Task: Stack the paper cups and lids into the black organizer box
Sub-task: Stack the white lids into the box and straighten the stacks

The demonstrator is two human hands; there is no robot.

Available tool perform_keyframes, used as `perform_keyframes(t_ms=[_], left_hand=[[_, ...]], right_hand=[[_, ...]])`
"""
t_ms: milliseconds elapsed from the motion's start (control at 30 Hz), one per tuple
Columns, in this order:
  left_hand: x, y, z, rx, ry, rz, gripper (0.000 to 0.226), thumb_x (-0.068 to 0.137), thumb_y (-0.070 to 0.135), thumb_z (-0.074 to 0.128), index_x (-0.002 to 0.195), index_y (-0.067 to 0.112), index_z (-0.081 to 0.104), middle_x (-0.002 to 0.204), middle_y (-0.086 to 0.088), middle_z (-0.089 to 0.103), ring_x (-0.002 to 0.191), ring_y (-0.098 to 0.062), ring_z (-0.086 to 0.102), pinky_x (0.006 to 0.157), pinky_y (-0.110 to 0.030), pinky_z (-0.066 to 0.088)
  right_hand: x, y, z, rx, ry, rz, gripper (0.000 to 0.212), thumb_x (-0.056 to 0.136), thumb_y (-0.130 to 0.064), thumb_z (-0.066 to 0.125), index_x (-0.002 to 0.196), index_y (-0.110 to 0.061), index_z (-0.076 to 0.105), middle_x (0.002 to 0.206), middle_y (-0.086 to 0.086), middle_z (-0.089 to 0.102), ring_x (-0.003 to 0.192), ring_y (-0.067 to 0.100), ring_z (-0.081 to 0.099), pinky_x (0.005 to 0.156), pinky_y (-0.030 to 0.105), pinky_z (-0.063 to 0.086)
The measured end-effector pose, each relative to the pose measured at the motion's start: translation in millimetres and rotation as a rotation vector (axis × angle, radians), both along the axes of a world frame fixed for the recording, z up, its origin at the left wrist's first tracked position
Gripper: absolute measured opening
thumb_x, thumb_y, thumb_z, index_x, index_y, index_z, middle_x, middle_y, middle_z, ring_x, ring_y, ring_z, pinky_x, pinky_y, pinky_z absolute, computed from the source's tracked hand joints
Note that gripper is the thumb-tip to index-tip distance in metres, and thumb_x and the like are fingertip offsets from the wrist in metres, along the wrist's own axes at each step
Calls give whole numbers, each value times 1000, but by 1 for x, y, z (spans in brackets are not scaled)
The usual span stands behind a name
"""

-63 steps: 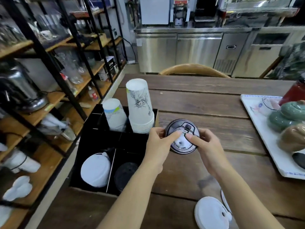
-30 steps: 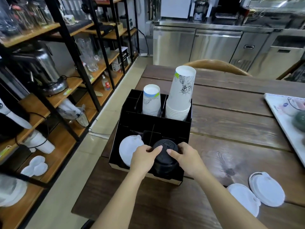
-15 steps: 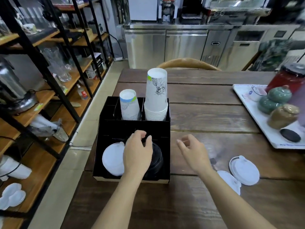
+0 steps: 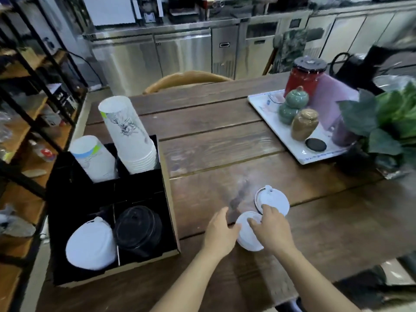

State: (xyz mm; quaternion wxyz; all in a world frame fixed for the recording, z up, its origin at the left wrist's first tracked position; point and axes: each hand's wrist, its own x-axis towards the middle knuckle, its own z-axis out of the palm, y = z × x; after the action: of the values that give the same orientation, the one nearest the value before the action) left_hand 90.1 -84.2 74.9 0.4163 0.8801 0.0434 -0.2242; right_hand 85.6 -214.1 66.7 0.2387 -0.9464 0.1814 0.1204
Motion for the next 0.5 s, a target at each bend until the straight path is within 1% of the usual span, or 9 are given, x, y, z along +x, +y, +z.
perform_keyframes(t_ms=[67,133,200,267,300,333,400,467,500], left_hand=[[2,-10,-9,-32,85,8,64,92,26,55,148,18,27,155,-1,32,141,-19,32,111,-31,30],[4,-19,-16,-56,145,29,66,92,22,55,150,17,23,156,-2,29,142,-20,30,111,-31,29],[2,-28,-21,-60,177,53,66,90,16,54,149,15,24,155,-3,31,141,-21,32,110,-30,30],[2,-37,-26,-49,187,79,60,86,10,52,144,13,36,147,-6,44,131,-25,44,104,-32,38],[2,-41,-29,-39,180,91,52,82,6,51,134,11,46,137,-8,53,121,-26,51,95,-32,44],[4,-44,-29,-33,173,111,42,80,3,50,121,10,54,125,-10,60,108,-27,55,84,-32,46],[8,-46,-28,-32,174,171,24,77,-1,51,99,11,55,103,-7,61,89,-25,53,69,-29,41],[12,-47,-25,-58,184,225,21,78,-2,56,92,12,51,96,-6,56,85,-24,50,69,-29,41],[14,-47,-24,-90,202,253,22,78,-1,60,92,13,50,97,-5,56,86,-24,52,73,-31,44]], right_hand=[[-8,-11,-9,32,42,-34,44,88,-34,54,120,-6,44,122,10,54,113,28,51,87,36,42],[-16,-18,-15,173,97,-68,50,86,-34,57,124,-8,39,127,9,50,116,27,50,85,35,39],[-22,-20,-21,345,118,-96,60,80,-37,61,129,-11,37,130,6,49,119,26,50,89,36,42],[-27,-19,-32,451,101,-130,75,65,-49,61,130,-18,39,128,1,52,121,24,51,96,42,45],[-27,-19,-40,490,85,-157,79,58,-50,60,128,-20,40,126,1,54,120,24,51,96,45,46],[-28,-16,-40,531,61,-181,77,56,-45,60,126,-20,41,122,2,56,118,24,52,95,45,48],[-28,-12,-31,620,5,-246,57,62,-21,63,116,-18,47,115,2,59,110,23,56,86,34,49],[-27,-12,-27,694,-34,-276,46,70,-2,60,112,-17,49,110,3,58,102,19,56,73,22,46],[-26,-13,-27,706,-41,-283,47,73,2,59,116,-14,49,112,4,55,103,19,53,72,19,44]])
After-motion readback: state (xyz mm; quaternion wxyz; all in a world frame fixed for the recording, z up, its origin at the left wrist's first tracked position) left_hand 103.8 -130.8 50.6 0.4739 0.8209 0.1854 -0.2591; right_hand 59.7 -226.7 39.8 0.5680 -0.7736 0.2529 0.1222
